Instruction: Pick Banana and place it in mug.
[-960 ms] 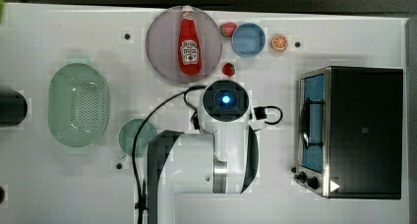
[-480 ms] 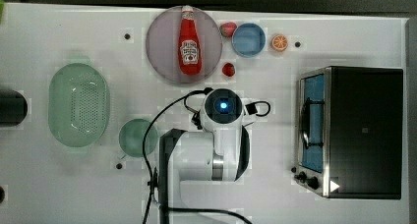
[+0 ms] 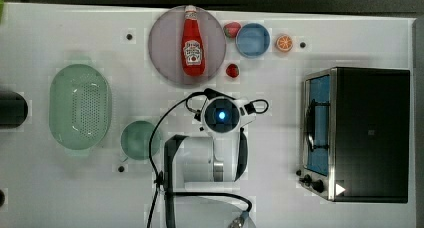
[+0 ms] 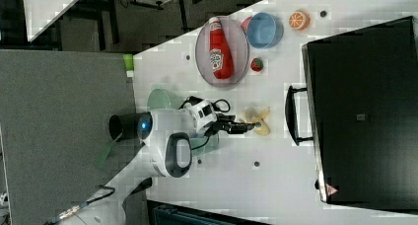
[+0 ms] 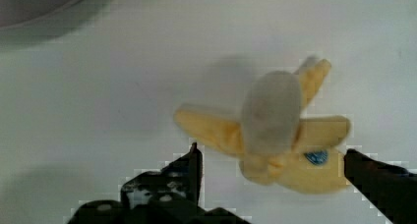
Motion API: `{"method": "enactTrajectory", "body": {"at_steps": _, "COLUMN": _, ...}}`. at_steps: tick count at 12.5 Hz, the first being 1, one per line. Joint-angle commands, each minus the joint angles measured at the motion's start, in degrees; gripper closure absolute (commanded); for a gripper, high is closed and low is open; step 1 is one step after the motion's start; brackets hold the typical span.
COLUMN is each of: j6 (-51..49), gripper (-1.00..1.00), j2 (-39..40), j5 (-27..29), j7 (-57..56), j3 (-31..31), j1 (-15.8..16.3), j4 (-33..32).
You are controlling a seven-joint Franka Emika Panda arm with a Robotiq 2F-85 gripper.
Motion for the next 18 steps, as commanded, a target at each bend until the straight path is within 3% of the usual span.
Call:
{"method": "enactTrajectory", "body": {"at_steps": 1, "j6": 5.1, "gripper": -1.0, "j2": 4.1, "j5": 1.1, "j7": -1.9, "j3": -0.2, "j1": -0.2, "j4": 0.3}}
{"method": "enactTrajectory", "body": {"at_steps": 4, "j6": 7.0, "gripper": -1.0, "j2": 6.0, "j5": 1.1, "j7": -1.9, "j3": 0.2, "j1": -0.2, "j4": -0.4}}
{"method": "enactTrajectory", "body": {"at_steps": 5, "j6": 7.2, "gripper": -0.92, "j2": 6.0, "j5": 1.1, "j7": -1.9, "j3": 0.3, "j1": -0.2, "j4": -0.5}}
{"method": "enactTrajectory", "body": {"at_steps": 10, "j6": 8.0, "gripper": 0.25, "j2": 5.9, "j5": 1.1, "j7": -1.9, "j3": 0.4, "j1": -0.3, "j4": -0.6}}
{"method": "enactTrajectory", "body": {"at_steps": 15, "j6": 7.8, "gripper": 0.28, "j2": 3.5, "j5": 1.3, "j7": -1.9, "j3": 0.5, "j1": -0.3, "j4": -0.5}}
{"method": "enactTrajectory", "body": {"at_steps": 18, "j6": 0.8, "gripper": 0.28, "j2": -3.7, "j5": 1.3, "j7": -1.9, "j3": -0.1, "j1": -0.8, "j4": 0.2}}
